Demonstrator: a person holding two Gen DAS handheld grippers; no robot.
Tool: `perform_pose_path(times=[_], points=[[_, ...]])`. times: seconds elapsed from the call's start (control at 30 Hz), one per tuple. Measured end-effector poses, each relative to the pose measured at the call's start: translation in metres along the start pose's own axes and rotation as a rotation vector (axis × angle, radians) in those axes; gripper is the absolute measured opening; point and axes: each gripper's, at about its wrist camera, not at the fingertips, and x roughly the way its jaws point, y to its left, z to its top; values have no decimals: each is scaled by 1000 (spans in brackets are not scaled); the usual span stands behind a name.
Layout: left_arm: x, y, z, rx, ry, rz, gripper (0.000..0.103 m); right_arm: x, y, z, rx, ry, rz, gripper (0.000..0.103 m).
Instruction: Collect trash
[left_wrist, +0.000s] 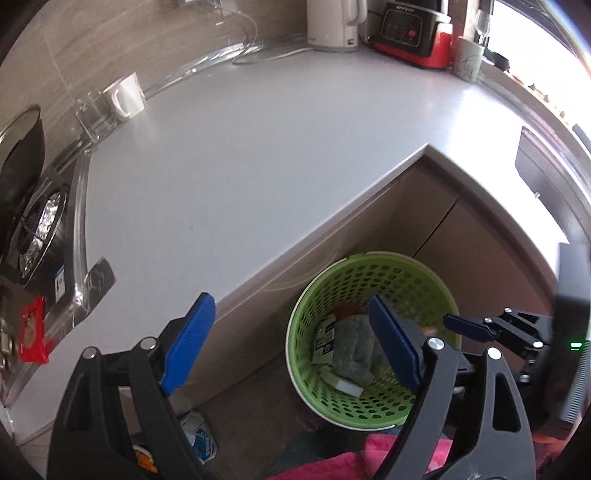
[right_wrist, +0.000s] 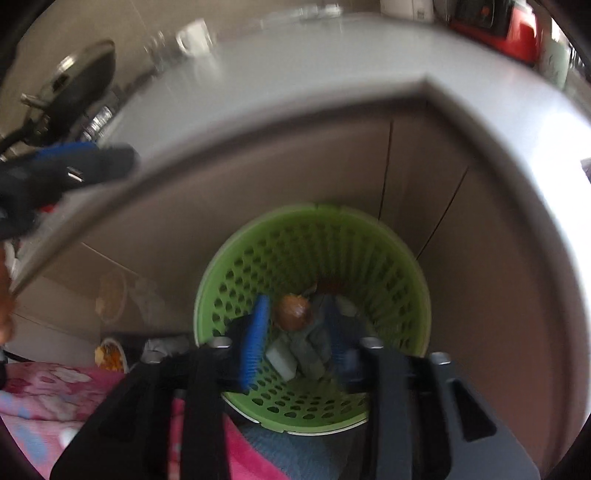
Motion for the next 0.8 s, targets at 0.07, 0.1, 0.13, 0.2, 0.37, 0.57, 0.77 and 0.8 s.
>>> perform_pose_path(times=[0.07, 0.1, 0.13, 0.2, 0.37, 0.57, 0.77, 0.8], points=[[4, 1, -1, -11, 13, 7, 81, 13, -2, -2, 13, 33, -7, 51], [5, 3, -1, -17, 16, 7, 82, 16, -3, -1, 17, 44, -1, 51], [5, 4, -1, -23, 18, 7, 82, 15, -2, 0, 20, 46, -1, 52], [4, 7, 2, -35, 14, 19, 82, 8, -2, 5, 24, 35, -5, 66], [-6, 8, 16, -59, -17, 29, 84, -30, -4, 33, 35, -40, -42, 77], [-60, 14, 58, -94, -184, 74, 91, -109, -4, 89, 32, -189, -172, 93], [-130, 20, 115, -128, -374, 85, 95, -202, -8, 151, 48, -382, -235, 101], [-139, 22, 125, -131, -398, 88, 95, -219, -9, 162, 51, -420, -248, 101]])
